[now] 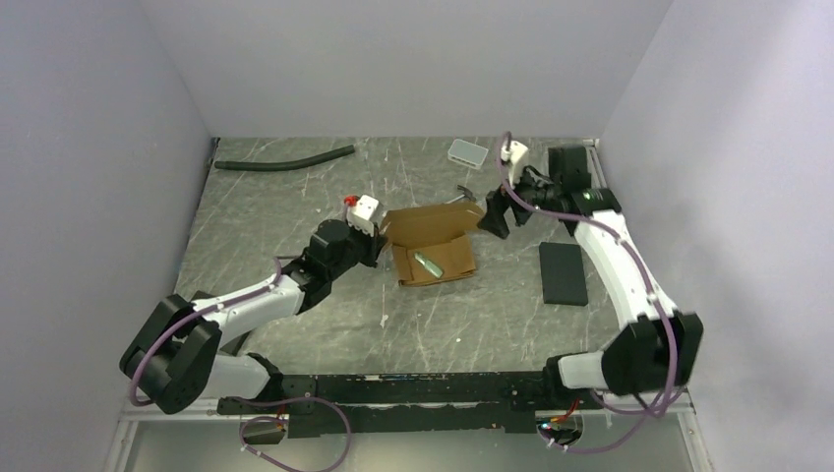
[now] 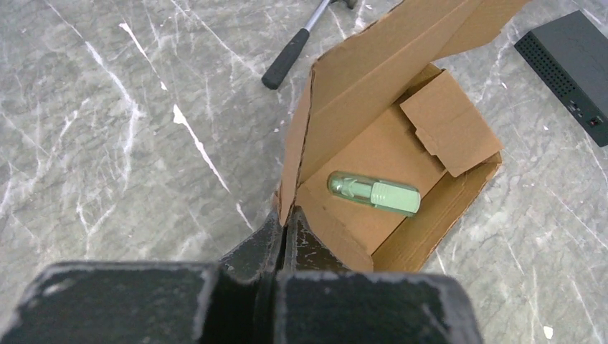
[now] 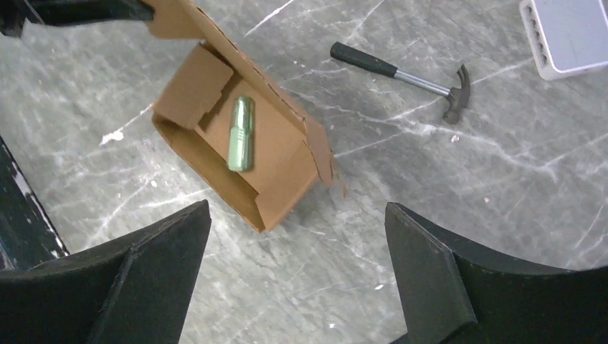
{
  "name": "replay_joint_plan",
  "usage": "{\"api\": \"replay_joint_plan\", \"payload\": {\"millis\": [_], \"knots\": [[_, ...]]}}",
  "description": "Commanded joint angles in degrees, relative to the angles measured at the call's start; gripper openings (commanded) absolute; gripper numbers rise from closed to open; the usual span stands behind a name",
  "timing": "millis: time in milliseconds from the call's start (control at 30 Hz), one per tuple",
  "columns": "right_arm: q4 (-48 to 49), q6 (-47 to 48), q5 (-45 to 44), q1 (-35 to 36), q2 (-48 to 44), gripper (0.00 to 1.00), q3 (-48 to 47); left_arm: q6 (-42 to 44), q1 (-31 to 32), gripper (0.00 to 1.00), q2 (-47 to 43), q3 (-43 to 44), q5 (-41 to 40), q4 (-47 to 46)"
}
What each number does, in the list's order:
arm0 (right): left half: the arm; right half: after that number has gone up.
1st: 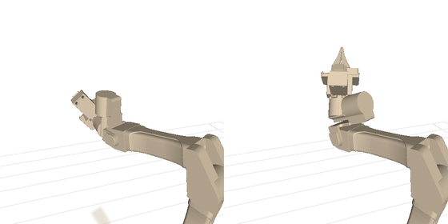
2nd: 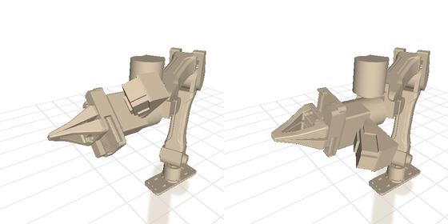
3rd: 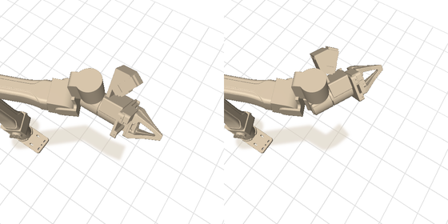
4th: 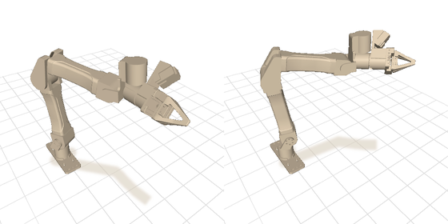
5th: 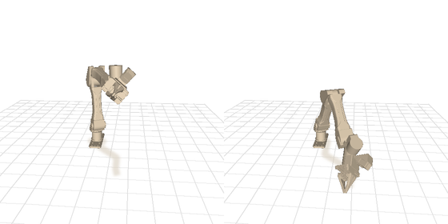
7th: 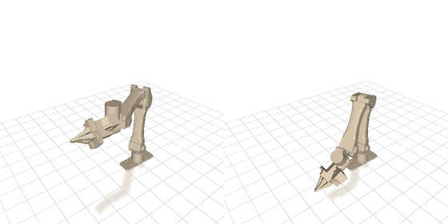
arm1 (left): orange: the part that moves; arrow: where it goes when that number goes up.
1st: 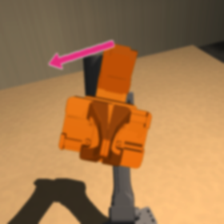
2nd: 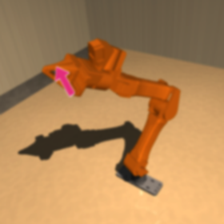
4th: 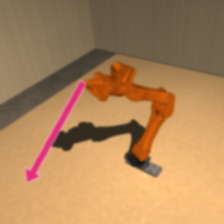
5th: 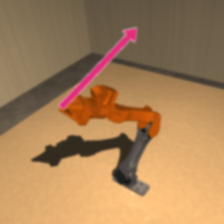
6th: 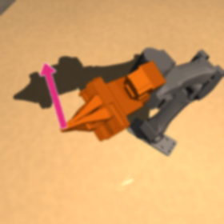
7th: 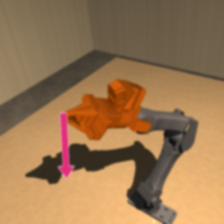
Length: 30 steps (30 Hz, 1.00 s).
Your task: Fold the paper box
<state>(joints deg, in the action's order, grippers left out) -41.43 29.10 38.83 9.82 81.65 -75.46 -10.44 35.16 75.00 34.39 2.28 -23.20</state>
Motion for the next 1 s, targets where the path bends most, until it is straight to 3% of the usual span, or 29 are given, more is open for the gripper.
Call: {"api": "replay_joint_plan", "payload": {"millis": [0, 167, 300, 433, 533, 700, 967], "knots": [[19.0, -15.1, 2.1, -1.7, -7.3, 0.95, 13.0, -3.1, 3.6, 0.00, -1.2, 0.8, -7.5, 2.0], [33.2, -22.4, -1.3, -1.2, -5.8, 0.92, 25.7, -9.7, 4.9, 0.00, 0.5, 2.0, -10.2, 5.2], [36.3, -24.1, -10.5, -2.7, -4.8, 0.94, 25.8, -14.1, 5.2, 0.00, -0.1, 2.7, -11.7, 8.5], [34.6, -23.7, -5.7, -7.5, -4.4, 0.96, 25.0, -14.4, 5.3, 0.00, -1.5, 1.7, -11.9, 8.7], [36.7, -21.9, -4.3, -4.4, -3.3, 0.92, 27.5, -14.3, 5.3, 0.00, -2.0, 2.3, -11.0, 9.7], [35.6, -20.5, -13.4, 3.0, 3.2, 0.88, 23.8, -15.8, 5.4, 0.00, -2.1, 3.1, -9.7, 10.4], [34.8, -18.5, -24.3, 7.9, 12.8, 0.80, 16.0, -16.0, 5.6, 0.00, -2.2, 3.8, -8.8, 11.6]]}}
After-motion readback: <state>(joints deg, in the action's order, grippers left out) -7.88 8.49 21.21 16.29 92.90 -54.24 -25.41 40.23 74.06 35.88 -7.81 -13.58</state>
